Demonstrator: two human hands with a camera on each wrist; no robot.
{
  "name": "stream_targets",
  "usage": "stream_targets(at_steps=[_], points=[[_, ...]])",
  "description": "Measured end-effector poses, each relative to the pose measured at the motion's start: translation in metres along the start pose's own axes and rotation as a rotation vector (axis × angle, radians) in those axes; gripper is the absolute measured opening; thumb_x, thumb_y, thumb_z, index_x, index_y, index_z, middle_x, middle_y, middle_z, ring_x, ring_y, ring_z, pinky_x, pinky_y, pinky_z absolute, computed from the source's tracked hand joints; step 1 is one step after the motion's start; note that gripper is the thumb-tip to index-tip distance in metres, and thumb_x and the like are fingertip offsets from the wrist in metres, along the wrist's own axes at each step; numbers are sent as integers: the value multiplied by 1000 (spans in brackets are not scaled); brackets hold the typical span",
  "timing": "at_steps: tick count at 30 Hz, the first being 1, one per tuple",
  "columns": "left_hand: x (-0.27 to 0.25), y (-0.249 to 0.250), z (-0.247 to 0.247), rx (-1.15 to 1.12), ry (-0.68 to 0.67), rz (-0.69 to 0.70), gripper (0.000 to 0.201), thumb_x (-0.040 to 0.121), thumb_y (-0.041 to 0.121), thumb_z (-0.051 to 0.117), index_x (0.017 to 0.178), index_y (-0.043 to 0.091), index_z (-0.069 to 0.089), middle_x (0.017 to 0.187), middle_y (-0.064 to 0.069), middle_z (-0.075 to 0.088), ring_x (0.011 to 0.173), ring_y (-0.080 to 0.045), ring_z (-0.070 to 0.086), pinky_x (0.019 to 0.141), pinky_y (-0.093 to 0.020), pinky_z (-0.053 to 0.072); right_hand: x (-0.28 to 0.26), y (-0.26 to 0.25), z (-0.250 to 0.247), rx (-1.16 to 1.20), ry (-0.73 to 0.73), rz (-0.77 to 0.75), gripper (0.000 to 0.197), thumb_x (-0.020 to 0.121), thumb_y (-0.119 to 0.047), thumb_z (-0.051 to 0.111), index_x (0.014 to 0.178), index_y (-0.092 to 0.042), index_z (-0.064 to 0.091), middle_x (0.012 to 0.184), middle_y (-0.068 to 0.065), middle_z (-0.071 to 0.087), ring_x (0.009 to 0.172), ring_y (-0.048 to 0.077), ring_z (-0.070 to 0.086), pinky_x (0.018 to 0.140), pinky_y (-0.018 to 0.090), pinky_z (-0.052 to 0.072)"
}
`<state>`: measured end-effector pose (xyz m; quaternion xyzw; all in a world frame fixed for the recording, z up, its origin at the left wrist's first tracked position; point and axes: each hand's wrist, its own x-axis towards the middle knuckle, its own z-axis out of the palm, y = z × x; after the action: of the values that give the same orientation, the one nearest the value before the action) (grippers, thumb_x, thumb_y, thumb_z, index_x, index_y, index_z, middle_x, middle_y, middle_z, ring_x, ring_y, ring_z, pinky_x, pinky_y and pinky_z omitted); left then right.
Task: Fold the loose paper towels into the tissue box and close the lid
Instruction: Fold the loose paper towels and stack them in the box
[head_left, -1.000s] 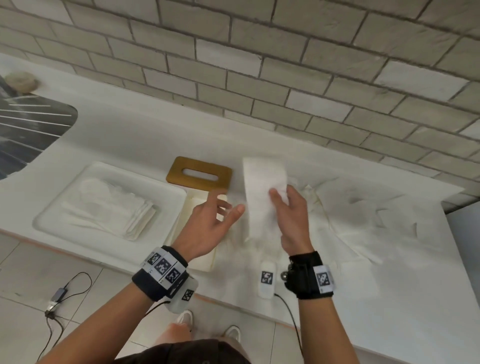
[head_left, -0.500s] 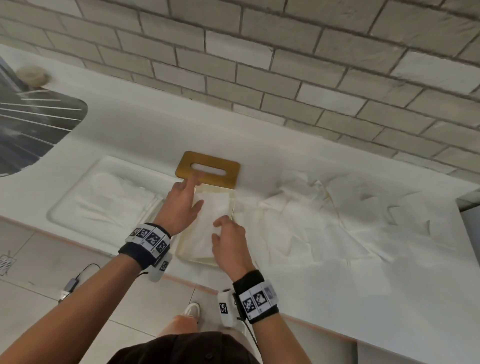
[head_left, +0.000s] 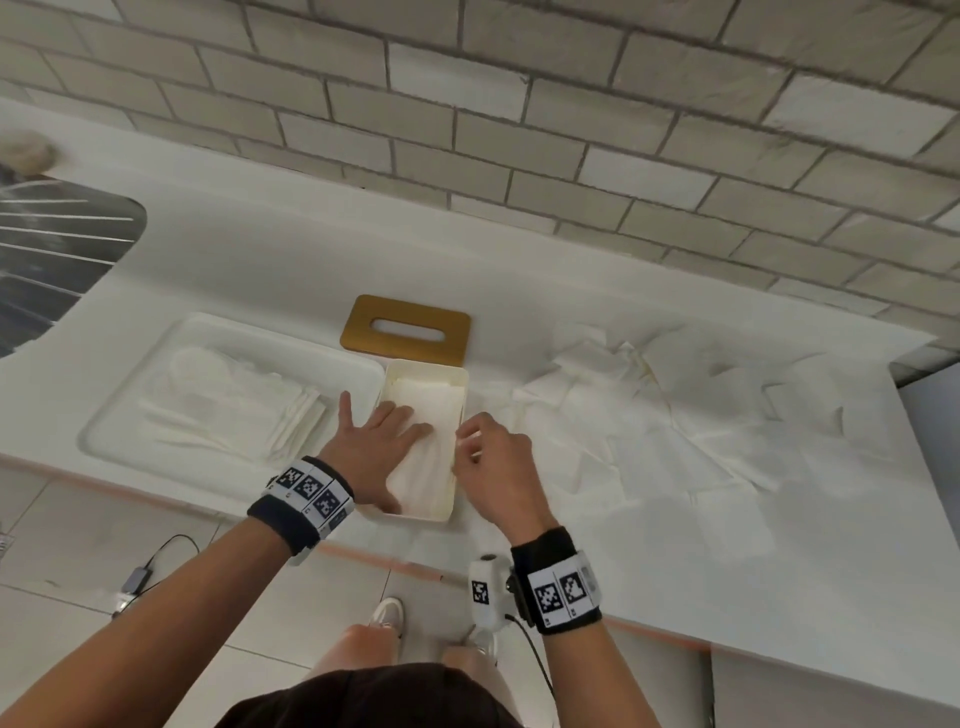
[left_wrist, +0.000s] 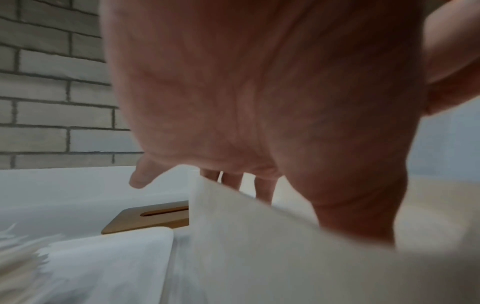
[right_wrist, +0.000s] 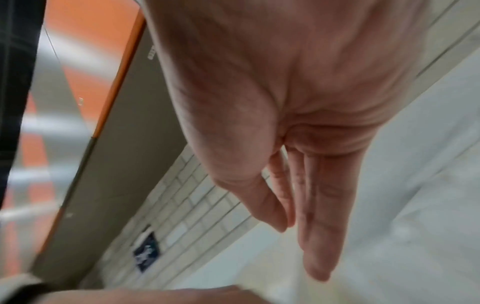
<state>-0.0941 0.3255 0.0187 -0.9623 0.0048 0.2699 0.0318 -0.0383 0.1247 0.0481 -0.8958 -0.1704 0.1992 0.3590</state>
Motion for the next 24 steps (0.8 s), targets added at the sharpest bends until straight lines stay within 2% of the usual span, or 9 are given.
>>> stream_targets(at_steps=[3,5,7,9,13,16,18,21,24], points=[[-6,5,-14,-61,96,-33,109,84,60,79,166,31,13,172,-3,12,163,-29,2,124,-72,1,9,47,-43,-189,93,-14,36,94,-4,61,124,-22,60,119,4,69,109,26,68,91,42,57],[-14,17,-29,-184,299,-29,85,93,52,73,162,27,29,167,-4,30,160,-29,21,128,-58,18,13,85,-69,-387,-37,-14,60,83,6,62,132,-27,53,139,2,55,128,27,55,101,41,49],[-23,37,-43,-338,530,16,61,97,41,71,151,24,47,152,-3,52,144,-28,46,114,-44,44,15,121,-84,-579,-183,-32,73,76,6,69,134,-35,52,156,-4,39,146,23,39,115,44,40],[-32,65,-55,-486,659,88,46,99,35,69,141,22,57,138,-1,62,129,-24,56,97,-39,54,16,151,-90,-672,-196,-74,59,77,-2,78,121,-36,59,163,-5,32,153,21,33,119,44,37],[-26,127,-56,-613,664,216,46,100,39,69,141,22,55,137,3,59,129,-16,51,97,-33,55,12,171,-103,-503,5,-263,23,85,-15,87,91,-23,65,139,-3,61,133,22,60,106,38,51],[0,169,-45,-626,572,291,77,91,41,80,153,15,43,153,-3,50,145,-21,41,116,-32,42,-1,155,-115,-495,14,-494,19,91,-18,80,97,-23,63,106,-8,66,110,21,66,98,40,52],[20,187,-40,-612,557,260,81,88,35,83,154,13,42,148,-7,57,140,-27,50,118,-37,41,-9,142,-126,-479,3,-599,16,95,-20,76,100,-25,61,98,-10,65,97,17,63,93,37,49],[37,199,-46,-592,630,111,43,97,23,73,137,16,56,109,-7,75,98,-32,70,82,-34,50,-9,139,-154,-366,39,-596,13,100,-28,74,105,-26,62,99,-12,66,95,11,58,85,31,45],[37,197,-58,-613,642,35,16,106,25,60,120,18,64,102,-7,75,92,-35,69,67,-35,43,18,172,-182,-322,-16,-384,32,97,-22,75,121,-31,56,119,-12,66,109,14,60,90,35,50]])
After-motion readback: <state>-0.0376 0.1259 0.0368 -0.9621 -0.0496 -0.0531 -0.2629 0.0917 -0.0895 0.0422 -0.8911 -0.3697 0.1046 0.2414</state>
